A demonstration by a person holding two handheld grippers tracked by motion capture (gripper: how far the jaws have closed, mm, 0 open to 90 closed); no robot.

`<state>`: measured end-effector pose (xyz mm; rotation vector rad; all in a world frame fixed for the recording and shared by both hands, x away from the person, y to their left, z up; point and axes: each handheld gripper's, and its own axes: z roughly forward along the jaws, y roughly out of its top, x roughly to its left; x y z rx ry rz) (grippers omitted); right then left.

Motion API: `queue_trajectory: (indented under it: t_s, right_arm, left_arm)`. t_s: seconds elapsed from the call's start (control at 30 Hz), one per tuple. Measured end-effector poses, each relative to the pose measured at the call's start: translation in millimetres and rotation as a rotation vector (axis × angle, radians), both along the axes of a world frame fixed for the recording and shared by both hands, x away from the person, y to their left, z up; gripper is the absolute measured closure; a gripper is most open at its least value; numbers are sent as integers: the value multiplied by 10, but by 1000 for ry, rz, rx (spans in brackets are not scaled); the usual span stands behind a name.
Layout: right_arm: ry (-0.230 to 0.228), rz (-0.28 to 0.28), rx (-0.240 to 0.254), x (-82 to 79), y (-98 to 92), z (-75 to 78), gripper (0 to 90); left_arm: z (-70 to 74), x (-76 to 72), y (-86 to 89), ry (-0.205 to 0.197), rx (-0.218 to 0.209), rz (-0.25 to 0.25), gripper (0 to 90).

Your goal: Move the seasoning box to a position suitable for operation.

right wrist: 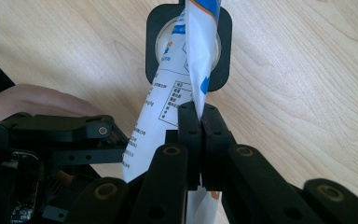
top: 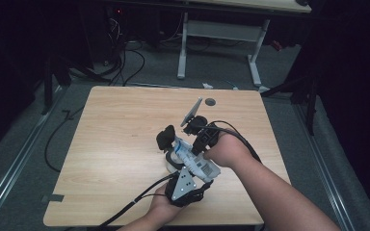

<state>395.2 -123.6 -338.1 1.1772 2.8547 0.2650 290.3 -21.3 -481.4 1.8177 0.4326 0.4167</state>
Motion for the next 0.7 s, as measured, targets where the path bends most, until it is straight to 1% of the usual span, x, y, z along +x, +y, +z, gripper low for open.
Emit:
queue_trajectory:
  t_s: [0.07, 0.1, 0.27, 0.3, 0.37, 0.7]
  right_arm:
    - [1, -5, -1, -2, 3, -2, 890]
    - [-3, 8, -2, 10, -1, -8, 890]
    - [-1, 6, 1, 11, 7, -14, 890]
    - [1, -1, 1, 7, 13, -14, 890]
    - [-4, 13, 1, 15, 14, -17, 890]
    - [-4, 14, 1, 16, 15, -10, 890]
  left_arm:
    - [-1, 3, -3, 3, -2, 0, 525]
    - [-1, 5, -5, 3, -2, 0, 525]
    - [-2, 6, 0, 0, 2, 1, 525]
    - [-2, 6, 1, 0, 2, 1, 525]
    - [-1, 7, 1, 0, 1, 1, 525]
    - [3, 8, 1, 1, -7, 0, 526]
